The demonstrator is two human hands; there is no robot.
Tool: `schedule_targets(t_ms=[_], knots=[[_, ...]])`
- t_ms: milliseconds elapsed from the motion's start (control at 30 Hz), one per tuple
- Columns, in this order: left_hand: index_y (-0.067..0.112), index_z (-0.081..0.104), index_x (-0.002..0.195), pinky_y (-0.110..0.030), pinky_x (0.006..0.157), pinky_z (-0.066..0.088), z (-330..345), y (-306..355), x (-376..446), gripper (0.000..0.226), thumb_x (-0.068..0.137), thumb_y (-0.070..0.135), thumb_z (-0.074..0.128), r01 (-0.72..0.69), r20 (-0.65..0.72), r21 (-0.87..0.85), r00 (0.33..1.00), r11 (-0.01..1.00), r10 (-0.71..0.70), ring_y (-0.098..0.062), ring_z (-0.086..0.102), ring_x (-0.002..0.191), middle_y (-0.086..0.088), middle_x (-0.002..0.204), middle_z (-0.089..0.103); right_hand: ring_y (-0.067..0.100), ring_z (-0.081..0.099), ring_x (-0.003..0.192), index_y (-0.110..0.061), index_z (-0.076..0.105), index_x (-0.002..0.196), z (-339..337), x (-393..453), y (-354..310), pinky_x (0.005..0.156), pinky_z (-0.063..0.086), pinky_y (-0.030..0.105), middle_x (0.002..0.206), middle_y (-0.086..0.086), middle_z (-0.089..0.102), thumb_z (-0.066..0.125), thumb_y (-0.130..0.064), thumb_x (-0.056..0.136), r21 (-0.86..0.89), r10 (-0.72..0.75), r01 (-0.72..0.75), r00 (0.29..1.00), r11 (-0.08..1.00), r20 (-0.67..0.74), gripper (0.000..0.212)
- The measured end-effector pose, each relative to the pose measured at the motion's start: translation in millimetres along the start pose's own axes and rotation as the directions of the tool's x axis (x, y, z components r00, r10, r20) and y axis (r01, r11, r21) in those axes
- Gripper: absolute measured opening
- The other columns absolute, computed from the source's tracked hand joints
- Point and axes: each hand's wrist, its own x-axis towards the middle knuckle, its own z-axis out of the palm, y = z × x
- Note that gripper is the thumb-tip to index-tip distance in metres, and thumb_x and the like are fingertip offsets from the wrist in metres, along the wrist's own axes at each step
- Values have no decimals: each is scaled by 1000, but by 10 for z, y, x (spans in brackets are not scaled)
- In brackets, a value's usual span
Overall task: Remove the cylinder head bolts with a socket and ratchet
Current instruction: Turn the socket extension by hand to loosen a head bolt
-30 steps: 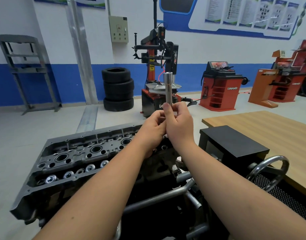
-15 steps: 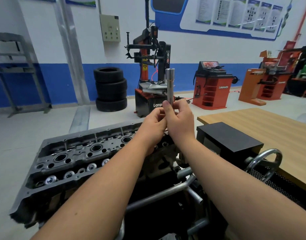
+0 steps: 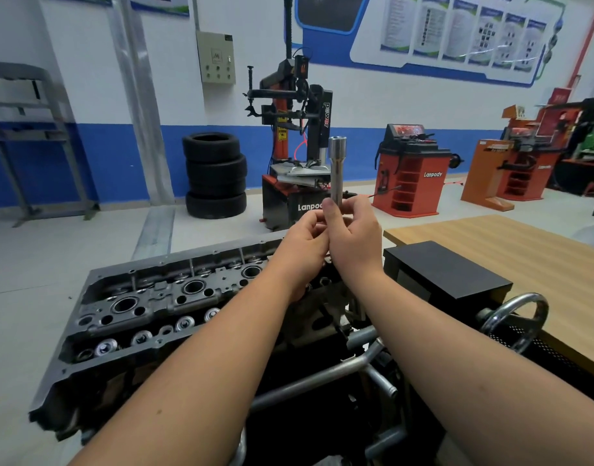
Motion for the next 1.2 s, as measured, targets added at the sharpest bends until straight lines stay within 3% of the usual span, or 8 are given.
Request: schedule_targets(t_ms=[167, 400, 567, 700, 833, 1000, 1133, 1200], knots=[[38, 65, 114, -21, 81, 57, 24, 18, -13, 15, 107, 40, 51, 9, 33, -35, 999, 999, -8, 0, 70, 99, 16, 103, 77, 11, 57, 75, -17, 56, 91, 3, -2, 38, 59, 39, 13, 79, -3, 59, 44, -32, 107, -49, -16, 17, 1000, 999, 13, 26], [35, 63, 109, -20, 73, 57, -3, -15, 3, 12, 105, 26, 58, -5, -18, 5, 1000, 1000, 5, -1, 72, 90, 12, 98, 76, 15, 67, 78, -29, 48, 91, 0, -11, 13, 63, 49, 19, 86, 1, 66, 61, -37, 98, -3, -6, 6, 1000, 1000, 26, 17], [32, 68, 113, -20, 76, 56, 16, 14, -29, 16, 106, 38, 55, 4, 11, -24, 1000, 1000, -4, -3, 72, 97, 12, 103, 77, 8, 60, 74, -19, 50, 93, 6, -20, 36, 56, 40, 12, 78, -5, 61, 50, -32, 105, -54, -19, 19, 1000, 998, 1, 18], [33, 67, 114, -20, 76, 57, 24, 26, -34, 19, 106, 42, 52, 24, 14, -38, 1000, 999, -24, -5, 71, 100, 10, 106, 77, 12, 60, 79, -19, 53, 97, 16, -32, 29, 64, 44, 24, 82, -5, 60, 41, -30, 108, -50, -23, 25, 999, 998, 22, 20], [33, 64, 108, -21, 75, 57, 10, -2, -19, 7, 104, 33, 59, 21, -16, -11, 1000, 1000, -21, -7, 72, 97, 6, 108, 75, 5, 62, 83, -19, 50, 107, 0, -17, 17, 65, 46, 14, 90, -9, 61, 52, -41, 102, -14, -2, 2, 1000, 1000, 30, 22], [35, 66, 107, -18, 72, 55, 5, -6, -15, 9, 104, 31, 59, -9, -22, -19, 1000, 1000, 8, -2, 72, 94, 12, 100, 77, 4, 60, 72, -17, 52, 95, -1, -20, 31, 57, 42, 10, 78, -9, 60, 53, -32, 103, -43, -19, 20, 1000, 999, 18, 17], [44, 65, 110, -24, 86, 56, 18, 6, -24, 13, 106, 39, 54, -11, -2, -28, 1000, 1000, 11, -2, 69, 107, 16, 110, 76, 9, 60, 77, -17, 56, 96, 2, -22, 26, 63, 46, 23, 81, -3, 62, 41, -31, 108, -56, -22, 22, 1000, 998, 7, 22], [41, 66, 111, -23, 83, 56, 14, 2, -27, 13, 106, 36, 55, -4, 6, -32, 1000, 999, 4, -3, 70, 105, 15, 109, 76, 10, 62, 81, -18, 58, 99, 5, -24, 26, 66, 48, 25, 85, -3, 64, 42, -33, 107, -36, -8, 8, 1000, 999, 12, 24]])
